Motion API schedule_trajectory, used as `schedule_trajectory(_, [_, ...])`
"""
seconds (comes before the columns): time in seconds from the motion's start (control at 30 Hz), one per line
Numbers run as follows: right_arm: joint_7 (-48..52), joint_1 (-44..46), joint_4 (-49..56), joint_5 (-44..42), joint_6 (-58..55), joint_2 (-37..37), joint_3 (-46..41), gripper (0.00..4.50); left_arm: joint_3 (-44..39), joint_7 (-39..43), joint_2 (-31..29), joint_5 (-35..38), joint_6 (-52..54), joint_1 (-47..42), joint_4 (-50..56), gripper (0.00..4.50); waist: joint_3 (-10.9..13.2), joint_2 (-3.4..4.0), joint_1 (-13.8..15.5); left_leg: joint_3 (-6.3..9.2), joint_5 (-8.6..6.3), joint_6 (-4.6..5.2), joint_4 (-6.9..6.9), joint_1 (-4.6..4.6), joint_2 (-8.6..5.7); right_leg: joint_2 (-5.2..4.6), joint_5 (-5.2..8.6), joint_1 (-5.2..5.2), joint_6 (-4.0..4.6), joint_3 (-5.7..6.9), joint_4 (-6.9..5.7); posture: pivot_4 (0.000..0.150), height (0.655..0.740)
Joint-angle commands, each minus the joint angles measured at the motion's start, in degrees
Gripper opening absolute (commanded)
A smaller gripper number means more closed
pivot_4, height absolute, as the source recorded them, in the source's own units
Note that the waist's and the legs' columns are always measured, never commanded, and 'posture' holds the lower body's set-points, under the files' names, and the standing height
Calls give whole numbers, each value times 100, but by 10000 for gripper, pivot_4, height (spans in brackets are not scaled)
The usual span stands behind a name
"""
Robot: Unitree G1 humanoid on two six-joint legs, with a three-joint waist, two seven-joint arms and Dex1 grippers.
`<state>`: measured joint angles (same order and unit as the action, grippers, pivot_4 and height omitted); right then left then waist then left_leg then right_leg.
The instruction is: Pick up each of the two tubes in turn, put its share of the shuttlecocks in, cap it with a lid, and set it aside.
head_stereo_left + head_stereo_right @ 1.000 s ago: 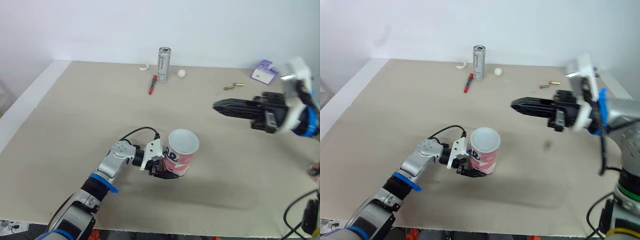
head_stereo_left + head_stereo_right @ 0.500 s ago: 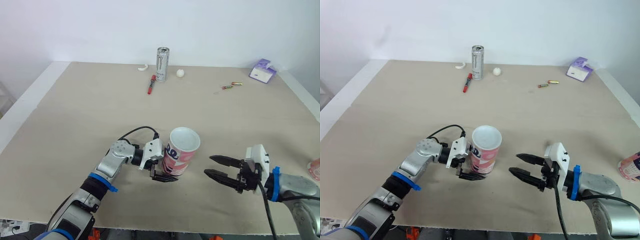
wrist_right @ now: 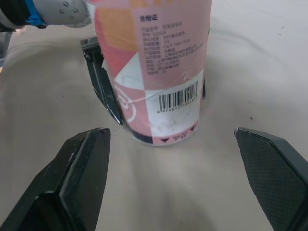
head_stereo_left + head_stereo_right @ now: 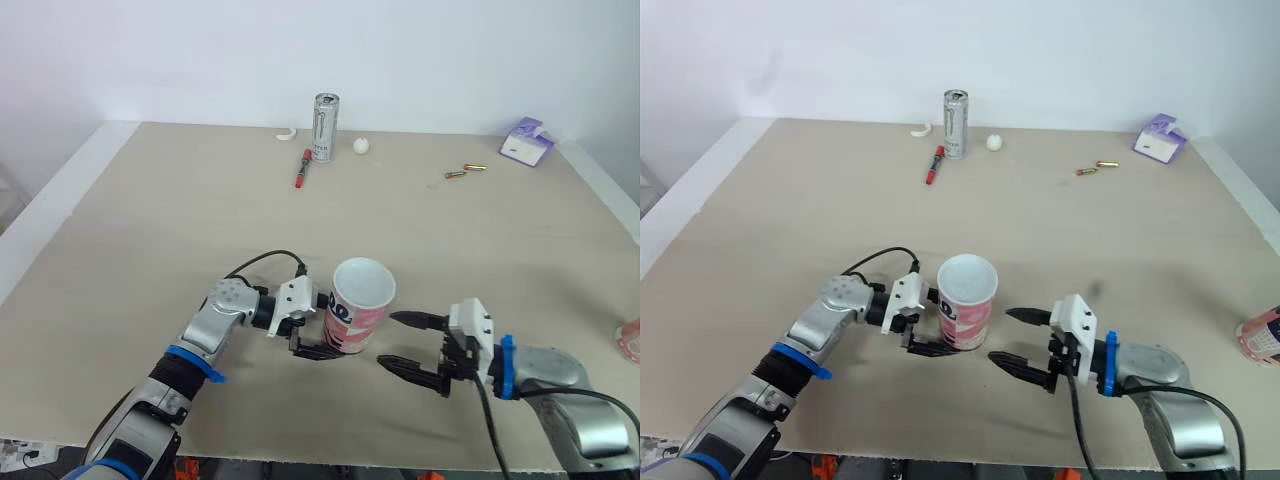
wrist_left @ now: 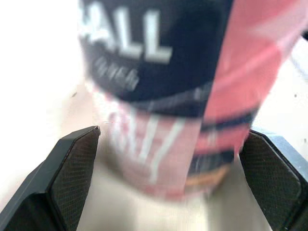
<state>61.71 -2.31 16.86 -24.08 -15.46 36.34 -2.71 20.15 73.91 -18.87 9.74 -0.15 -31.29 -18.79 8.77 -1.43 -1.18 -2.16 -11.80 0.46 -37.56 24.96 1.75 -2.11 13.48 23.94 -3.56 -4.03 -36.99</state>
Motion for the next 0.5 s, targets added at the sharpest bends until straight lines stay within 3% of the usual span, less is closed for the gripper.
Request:
schedule_trajectory(0.03, [-111,176,-106,213,290,-103,211,44379,-187,83,-97,201,-28,52,363,45000,0,1,1,0,0,0,0,1,0,0,0,1,0,0,0,1500,7400])
schedule_trajectory(0.5, [-358,562,-308,416,485,-490,823,44379,-586,332,-813,734,580,459,1315,45000,1,-2,1,1,-1,-2,0,3,0,-1,1,1,0,3,-6,1500,7400])
